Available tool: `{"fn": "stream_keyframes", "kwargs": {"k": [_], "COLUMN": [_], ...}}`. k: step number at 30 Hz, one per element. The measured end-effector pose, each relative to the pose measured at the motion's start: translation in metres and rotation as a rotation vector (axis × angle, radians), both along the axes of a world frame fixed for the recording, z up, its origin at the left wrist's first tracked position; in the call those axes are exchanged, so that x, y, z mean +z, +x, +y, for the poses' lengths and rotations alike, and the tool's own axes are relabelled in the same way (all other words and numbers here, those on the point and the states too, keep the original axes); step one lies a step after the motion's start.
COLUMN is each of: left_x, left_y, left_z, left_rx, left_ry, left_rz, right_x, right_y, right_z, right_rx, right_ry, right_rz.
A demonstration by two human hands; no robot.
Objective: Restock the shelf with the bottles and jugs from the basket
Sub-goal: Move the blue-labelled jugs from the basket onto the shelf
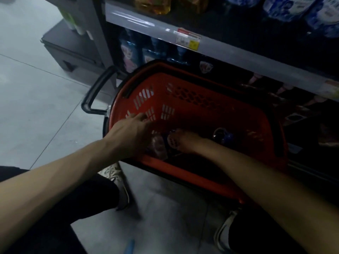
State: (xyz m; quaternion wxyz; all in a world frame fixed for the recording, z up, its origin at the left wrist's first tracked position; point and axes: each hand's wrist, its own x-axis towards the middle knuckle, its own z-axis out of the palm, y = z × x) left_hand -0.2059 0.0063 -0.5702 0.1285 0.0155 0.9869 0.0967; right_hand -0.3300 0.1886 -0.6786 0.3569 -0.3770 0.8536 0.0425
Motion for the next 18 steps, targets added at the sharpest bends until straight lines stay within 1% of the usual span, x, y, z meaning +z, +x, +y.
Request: {"fn": "stream_keyframes", "kwargs": {"k": [2, 5, 7, 9, 14, 16, 18], "left_x": [-0.003, -0.009, -0.009, -0.008, -0.012, -0.014, -0.015], "left_y": [-0.001, -0.006, -0.008, -0.01, -0.01, -0.011, -0.012], "left_z": [-0.007, -0.017, -0.02, -0.021, -0.024, -0.023, -0.022], "left_rx": [-0.018, -0.034, -0.031, -0.029, -0.049, -0.059, -0.065], "left_ry": [0.062, 0.103, 0.084, 0.076, 0.041, 0.027, 0.024], "left_rz": [0.072, 0.091, 0.086, 0.081, 0.064, 0.054, 0.052], "right_x": [-0.026, -0.063, -0.069, -0.069, -0.087, -0.093, -0.09], "right_y": [-0.012, -0.043, -0.057, -0.059, -0.04, -0.037, -0.034], "right_z": [-0.017, -0.032, -0.041, -0.047, -0.043, -0.035, -0.025], "right_rx": [-0.014, -0.022, 0.011, -0.004, 0.041, -0.001, -0.096], "right_ry": [0.025, 0.038, 0.118, 0.154, 0.114, 0.098, 0.042], "right_rz": [-0.009, -0.03, -0.069, -0.12, -0.056, -0.062, -0.118]}}
